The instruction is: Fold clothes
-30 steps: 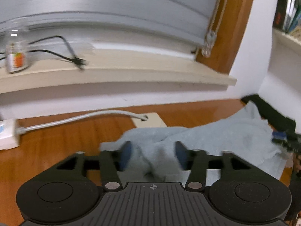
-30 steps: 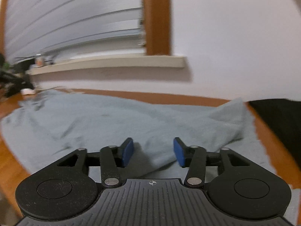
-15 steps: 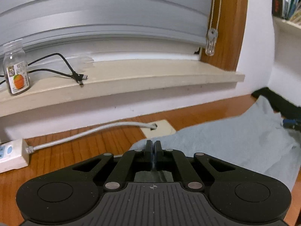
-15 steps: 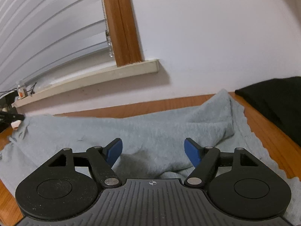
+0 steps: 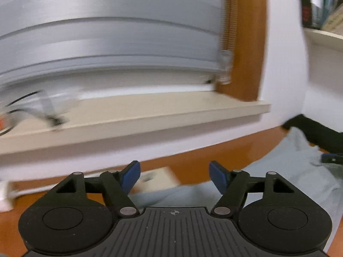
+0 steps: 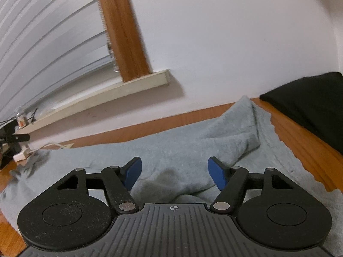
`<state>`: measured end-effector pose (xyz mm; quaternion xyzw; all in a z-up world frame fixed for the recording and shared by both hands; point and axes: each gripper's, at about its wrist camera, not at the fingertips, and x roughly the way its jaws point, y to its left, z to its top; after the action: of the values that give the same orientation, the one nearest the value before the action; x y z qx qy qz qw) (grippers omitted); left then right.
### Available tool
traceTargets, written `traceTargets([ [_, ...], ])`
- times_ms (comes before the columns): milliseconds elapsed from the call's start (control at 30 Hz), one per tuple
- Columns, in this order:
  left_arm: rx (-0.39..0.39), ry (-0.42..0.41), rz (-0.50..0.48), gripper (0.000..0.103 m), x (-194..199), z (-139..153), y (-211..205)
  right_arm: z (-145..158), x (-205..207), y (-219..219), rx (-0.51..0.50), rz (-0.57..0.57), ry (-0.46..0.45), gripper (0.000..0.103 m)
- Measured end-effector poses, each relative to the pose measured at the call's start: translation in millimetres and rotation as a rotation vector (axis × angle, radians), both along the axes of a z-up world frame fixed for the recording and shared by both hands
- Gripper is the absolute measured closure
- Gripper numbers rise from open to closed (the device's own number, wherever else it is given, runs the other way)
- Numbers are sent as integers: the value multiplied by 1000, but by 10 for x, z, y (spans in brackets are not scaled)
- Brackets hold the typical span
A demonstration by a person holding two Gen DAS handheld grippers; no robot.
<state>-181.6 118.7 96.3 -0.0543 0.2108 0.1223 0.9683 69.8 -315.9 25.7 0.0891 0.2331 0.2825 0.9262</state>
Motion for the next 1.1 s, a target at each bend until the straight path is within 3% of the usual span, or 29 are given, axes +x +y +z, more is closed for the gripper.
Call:
traceTargets([
  [67,3,-18,-64,25,261,-22,-243,12,110,-65,10,-24,47,39],
  [100,18,-17,-98,25,404,-40,-389,19,177,-104,16,-37,75,50],
  [133,35,-16,-131,24,544,-59,-538,26,244,-143,21,-50,104,54],
  [300,178,34,-296,23,1011,-259,-1214,50,572,-323,51,-108,247,54],
  [433,130,100,-354,24,1178,-493,-1282,91,729,-331,76,-123,259,54],
  [467,102,115,-352,24,1205,-540,-1254,114,760,-330,81,-128,250,60],
  [500,72,127,-352,24,1223,-556,-1213,136,790,-329,85,-133,241,87],
  [533,44,137,-351,24,1237,-569,-1174,159,821,-328,90,-138,231,100],
  [700,48,165,-346,24,1279,-573,-1153,273,973,-324,112,-163,185,100],
  [833,56,173,-333,22,1250,-577,-1162,302,902,-275,13,-297,84,99],
  [933,45,183,-332,15,1299,-598,-1136,269,825,-309,33,-262,105,92],
  [967,42,186,-332,15,1306,-600,-1129,264,780,-287,29,-223,107,89],
  [1000,38,185,-332,15,1306,-600,-1123,253,721,-235,8,-183,103,76],
  [1067,34,186,-331,14,1310,-601,-1113,208,590,-78,-41,-101,98,59],
  [1100,33,187,-329,12,1314,-601,-1109,175,534,-1,-51,-55,102,58],
])
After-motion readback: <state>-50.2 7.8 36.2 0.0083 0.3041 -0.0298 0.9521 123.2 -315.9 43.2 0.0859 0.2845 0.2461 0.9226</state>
